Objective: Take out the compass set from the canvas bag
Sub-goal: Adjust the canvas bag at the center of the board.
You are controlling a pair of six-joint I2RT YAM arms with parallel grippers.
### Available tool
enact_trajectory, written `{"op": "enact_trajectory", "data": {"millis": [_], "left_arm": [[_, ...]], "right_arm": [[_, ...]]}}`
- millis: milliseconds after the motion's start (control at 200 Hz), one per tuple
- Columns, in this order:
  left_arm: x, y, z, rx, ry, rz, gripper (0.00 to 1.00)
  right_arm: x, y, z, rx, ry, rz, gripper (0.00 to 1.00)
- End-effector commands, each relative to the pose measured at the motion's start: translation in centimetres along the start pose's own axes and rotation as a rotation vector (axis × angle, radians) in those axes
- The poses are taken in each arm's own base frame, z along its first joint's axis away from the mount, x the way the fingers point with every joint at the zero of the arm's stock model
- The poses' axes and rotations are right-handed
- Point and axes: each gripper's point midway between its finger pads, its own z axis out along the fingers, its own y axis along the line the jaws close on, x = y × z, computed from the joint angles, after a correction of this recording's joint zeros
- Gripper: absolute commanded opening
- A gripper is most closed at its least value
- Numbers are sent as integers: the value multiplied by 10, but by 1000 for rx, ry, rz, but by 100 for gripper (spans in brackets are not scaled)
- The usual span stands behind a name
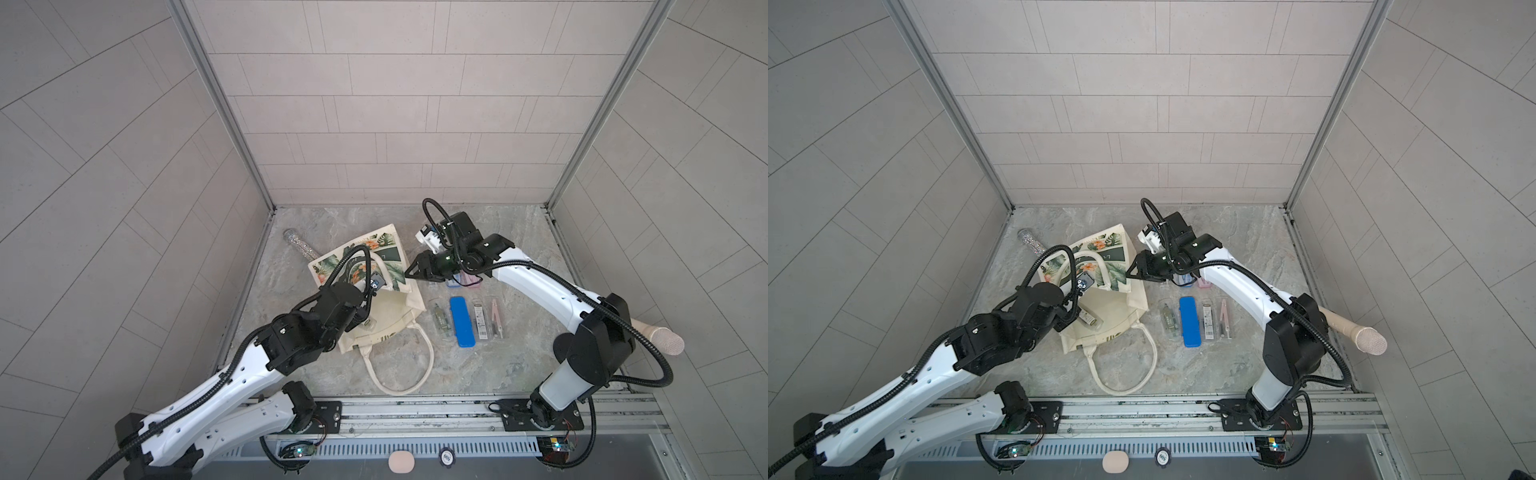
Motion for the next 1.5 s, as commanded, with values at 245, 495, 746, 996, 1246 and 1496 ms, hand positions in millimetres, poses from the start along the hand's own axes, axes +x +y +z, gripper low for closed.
{"op": "enact_trajectory", "data": {"millis": [245,495,746,996,1246,1496], "left_arm": [[2,-4,-11,51,-16,-50,0],[-8,3,-13,48,16,-88,0],[-18,6,-17,63,23,-107,0],[-30,3,-19,101,6,-173,0],[-28,-9,-5,128,72,-219,0],[-18,-7,-12,123,114,-261,0]], "right_arm": [[100,85,-41,52,-91,-934,55],[165,77,-10,188,89,-1258,65],[192,88,14,115,63,-1616,71],[176,74,78,176,-60,-1298,67],[159,34,128,322,-163,-1021,65],[142,29,148,342,-301,-779,73]]}}
